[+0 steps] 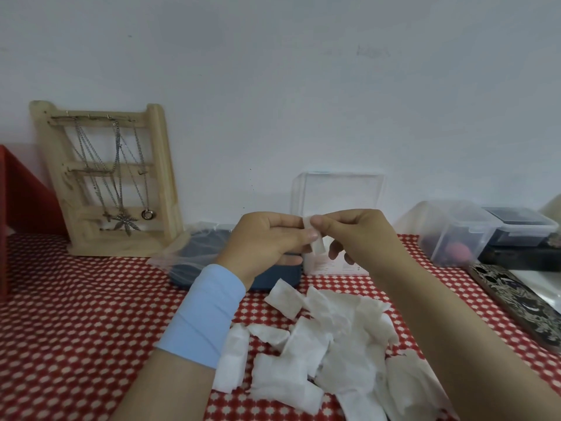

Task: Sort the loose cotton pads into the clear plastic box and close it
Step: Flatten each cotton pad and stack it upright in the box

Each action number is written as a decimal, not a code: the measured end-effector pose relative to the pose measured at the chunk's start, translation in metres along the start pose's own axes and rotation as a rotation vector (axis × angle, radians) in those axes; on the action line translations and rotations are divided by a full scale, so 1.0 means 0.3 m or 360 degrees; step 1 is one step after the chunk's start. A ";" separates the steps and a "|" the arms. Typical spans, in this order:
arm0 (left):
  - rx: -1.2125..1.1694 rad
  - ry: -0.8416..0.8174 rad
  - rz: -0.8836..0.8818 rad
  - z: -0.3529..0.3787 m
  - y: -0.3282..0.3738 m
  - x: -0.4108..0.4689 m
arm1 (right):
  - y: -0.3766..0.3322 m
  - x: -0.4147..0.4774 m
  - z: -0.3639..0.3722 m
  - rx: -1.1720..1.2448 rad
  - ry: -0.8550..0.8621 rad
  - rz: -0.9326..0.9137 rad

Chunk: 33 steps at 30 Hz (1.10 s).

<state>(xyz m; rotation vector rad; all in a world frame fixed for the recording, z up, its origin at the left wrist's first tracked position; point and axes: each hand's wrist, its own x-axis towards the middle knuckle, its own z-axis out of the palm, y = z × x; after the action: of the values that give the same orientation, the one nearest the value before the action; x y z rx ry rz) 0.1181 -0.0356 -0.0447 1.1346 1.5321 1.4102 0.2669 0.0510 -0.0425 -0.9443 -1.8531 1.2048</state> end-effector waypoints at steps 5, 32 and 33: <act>0.0038 0.0049 -0.0024 0.010 -0.009 0.004 | 0.007 -0.007 0.008 0.0076 -0.0105 0.0045; -0.0142 0.0308 -0.0130 -0.043 -0.032 0.016 | 0.002 0.018 -0.046 0.0111 0.0010 0.0160; -0.0185 0.0320 -0.0154 -0.050 -0.036 0.018 | 0.001 0.023 -0.060 0.0226 -0.0068 0.0162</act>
<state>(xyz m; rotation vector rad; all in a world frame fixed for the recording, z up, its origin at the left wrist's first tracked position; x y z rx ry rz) 0.1010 -0.0355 -0.0536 0.8591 1.5975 1.5634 0.2793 0.0645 -0.0359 -0.9499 -1.7436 1.4088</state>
